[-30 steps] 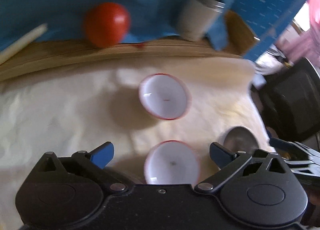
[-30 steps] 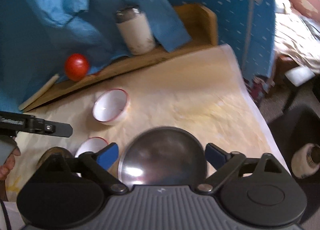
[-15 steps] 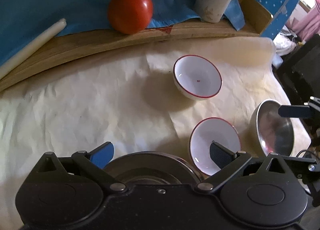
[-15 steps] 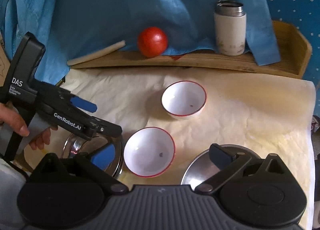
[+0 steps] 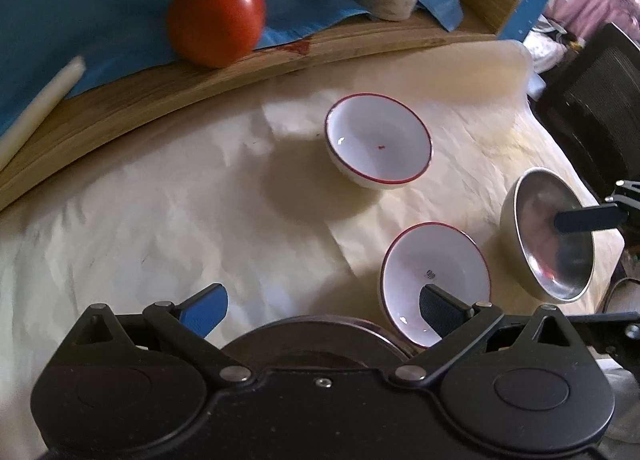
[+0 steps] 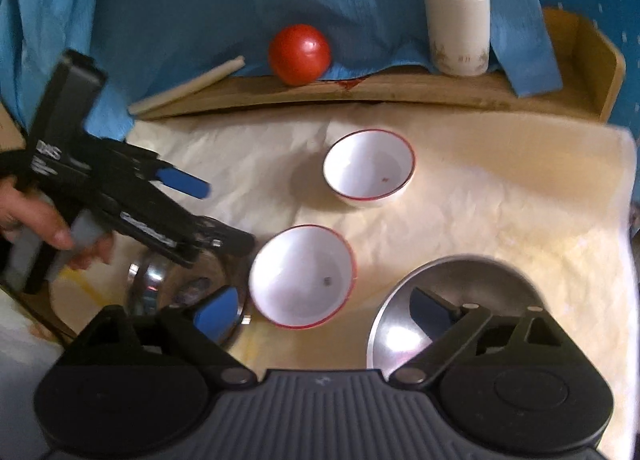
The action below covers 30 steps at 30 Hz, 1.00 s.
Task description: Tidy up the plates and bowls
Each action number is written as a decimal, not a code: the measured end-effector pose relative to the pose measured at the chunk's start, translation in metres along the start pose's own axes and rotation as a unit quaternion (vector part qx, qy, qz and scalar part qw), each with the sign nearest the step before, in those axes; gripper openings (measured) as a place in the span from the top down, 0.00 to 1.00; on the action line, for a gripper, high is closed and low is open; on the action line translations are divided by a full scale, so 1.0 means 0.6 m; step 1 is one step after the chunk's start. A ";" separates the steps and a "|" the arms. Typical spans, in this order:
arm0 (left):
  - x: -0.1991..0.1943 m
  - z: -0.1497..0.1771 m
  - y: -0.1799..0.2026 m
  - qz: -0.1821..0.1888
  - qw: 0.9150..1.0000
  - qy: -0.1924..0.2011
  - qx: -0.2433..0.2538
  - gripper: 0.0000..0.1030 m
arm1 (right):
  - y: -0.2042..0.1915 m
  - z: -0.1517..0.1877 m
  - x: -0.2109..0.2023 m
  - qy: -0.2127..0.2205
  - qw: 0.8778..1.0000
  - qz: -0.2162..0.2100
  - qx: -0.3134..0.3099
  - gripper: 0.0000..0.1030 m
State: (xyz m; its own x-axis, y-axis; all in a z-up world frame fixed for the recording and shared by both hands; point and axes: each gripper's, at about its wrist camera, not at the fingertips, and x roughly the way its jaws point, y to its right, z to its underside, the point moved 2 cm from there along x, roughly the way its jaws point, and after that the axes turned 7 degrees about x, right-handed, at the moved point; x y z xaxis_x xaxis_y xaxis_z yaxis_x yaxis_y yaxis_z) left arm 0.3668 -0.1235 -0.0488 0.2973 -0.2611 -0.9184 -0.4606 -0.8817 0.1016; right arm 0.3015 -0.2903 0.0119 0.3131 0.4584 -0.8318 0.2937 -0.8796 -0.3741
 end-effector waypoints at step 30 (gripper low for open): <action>0.061 -0.052 0.022 0.045 0.994 -0.042 0.095 0.14 | -0.007 0.051 0.043 0.007 0.986 0.007 0.164 0.20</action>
State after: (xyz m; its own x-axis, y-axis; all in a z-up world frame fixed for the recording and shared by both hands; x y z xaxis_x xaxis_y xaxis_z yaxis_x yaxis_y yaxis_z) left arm 0.3978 -0.1568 -0.0691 0.1804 -0.2954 -0.9382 -0.6344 -0.7639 0.1185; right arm 0.2808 -0.2787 -0.0208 0.3280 0.4463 -0.8326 -0.0171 -0.8784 -0.4776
